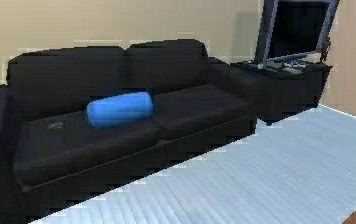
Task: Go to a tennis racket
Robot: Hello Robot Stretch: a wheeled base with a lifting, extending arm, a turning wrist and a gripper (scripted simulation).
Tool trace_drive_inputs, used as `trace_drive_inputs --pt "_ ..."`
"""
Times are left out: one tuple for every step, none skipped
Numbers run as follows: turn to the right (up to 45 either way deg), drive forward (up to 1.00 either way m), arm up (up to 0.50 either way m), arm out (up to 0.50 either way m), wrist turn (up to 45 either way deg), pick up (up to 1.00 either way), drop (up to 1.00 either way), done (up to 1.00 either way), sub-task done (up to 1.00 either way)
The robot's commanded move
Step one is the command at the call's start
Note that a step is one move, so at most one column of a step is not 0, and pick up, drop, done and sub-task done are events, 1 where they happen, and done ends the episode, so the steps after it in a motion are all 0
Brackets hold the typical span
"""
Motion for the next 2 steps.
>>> trace_drive_inputs --pt "-45.0 0.00 0.00 0.00 0.0 0.00 0.00 0.00 0.00" --pt "-45.0 0.00 0.00 0.00 0.0 0.00 0.00 0.00 0.00"
